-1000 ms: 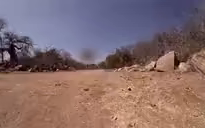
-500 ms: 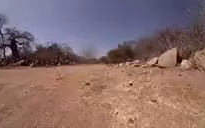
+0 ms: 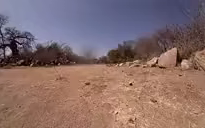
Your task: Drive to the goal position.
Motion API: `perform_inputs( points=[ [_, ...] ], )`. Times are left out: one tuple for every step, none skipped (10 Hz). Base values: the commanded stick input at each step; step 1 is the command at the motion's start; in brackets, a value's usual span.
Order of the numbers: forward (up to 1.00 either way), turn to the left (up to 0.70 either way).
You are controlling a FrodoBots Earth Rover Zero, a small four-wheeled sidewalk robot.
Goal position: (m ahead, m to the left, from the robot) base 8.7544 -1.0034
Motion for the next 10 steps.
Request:
perform_inputs(
  points=[
    [1.00, 0.00],
    [1.00, 0.00],
    [1.00, 0.00],
    [1.00, 0.00],
    [1.00, 0.00],
    [1.00, 0.00],
    [1.00, -0.27],
    [1.00, -0.27],
    [1.00, 0.00],
    [1.00, 0.00]
  ],
)
